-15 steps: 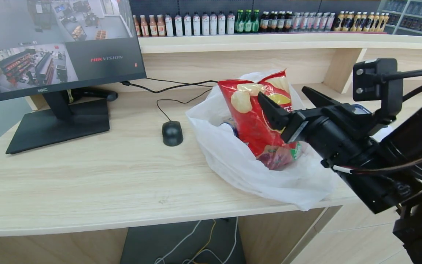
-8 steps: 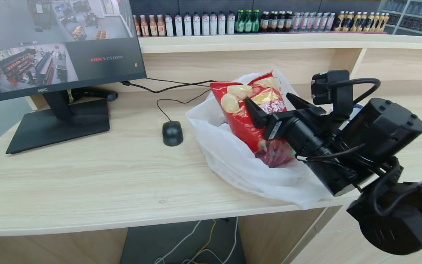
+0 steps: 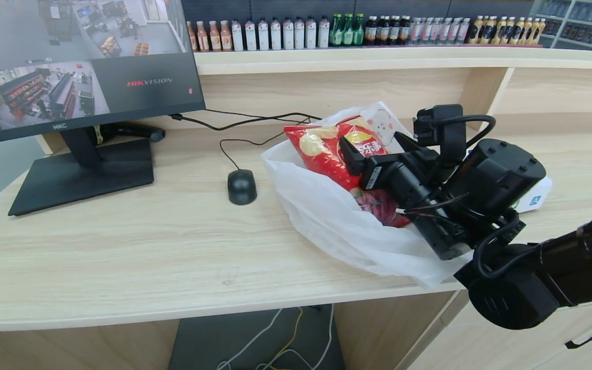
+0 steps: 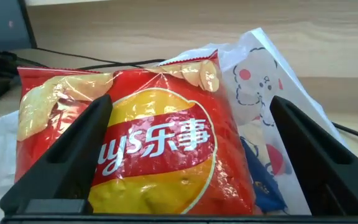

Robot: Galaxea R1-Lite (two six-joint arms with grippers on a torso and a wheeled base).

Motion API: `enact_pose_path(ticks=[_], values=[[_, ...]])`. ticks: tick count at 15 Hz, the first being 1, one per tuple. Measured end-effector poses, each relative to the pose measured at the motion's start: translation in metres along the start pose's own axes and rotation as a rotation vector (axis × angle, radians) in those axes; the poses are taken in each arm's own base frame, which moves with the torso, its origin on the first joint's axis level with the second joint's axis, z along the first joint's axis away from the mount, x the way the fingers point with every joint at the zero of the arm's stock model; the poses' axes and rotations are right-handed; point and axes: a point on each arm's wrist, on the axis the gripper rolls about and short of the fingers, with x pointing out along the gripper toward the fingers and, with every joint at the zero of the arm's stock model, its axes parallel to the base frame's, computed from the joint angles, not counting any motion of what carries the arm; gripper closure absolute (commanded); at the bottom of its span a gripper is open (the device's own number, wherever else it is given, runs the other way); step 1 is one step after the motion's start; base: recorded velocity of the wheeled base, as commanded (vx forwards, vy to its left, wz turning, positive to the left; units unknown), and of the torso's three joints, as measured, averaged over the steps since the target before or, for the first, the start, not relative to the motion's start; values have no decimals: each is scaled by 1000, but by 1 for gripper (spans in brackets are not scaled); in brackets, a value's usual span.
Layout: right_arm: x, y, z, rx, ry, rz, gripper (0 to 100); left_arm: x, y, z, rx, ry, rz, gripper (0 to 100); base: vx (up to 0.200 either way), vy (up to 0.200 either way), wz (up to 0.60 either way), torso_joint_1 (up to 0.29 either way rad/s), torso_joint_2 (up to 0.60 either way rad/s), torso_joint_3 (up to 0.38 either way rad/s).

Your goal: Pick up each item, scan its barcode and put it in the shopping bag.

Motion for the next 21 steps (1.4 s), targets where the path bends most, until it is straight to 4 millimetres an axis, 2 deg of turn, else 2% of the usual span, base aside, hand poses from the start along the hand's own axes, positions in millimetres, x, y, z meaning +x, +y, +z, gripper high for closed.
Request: enact_pose_path(ticks=[5,7,10,13,16,19,21], values=[[-7,6,16,17,-29,24,0,0,0,0,0,0,0,0,0,0,0,0,0,0],[-18,12,26,31,-42,51,0,0,0,0,0,0,0,0,0,0,0,0,0,0],[-42,8,36,31,-28,68,0,0,0,0,0,0,0,0,0,0,0,0,0,0],[-79,-6,41,18,10,75,0,0,0,0,0,0,0,0,0,0,0,0,0,0],[-130,-28,46,1,50,71,0,0,0,0,0,0,0,0,0,0,0,0,0,0],[-187,-57,39,-32,108,27,0,0,0,0,0,0,0,0,0,0,0,0,0,0],[-217,-71,34,-46,139,-1,0,0,0,0,0,0,0,0,0,0,0,0,0,0]])
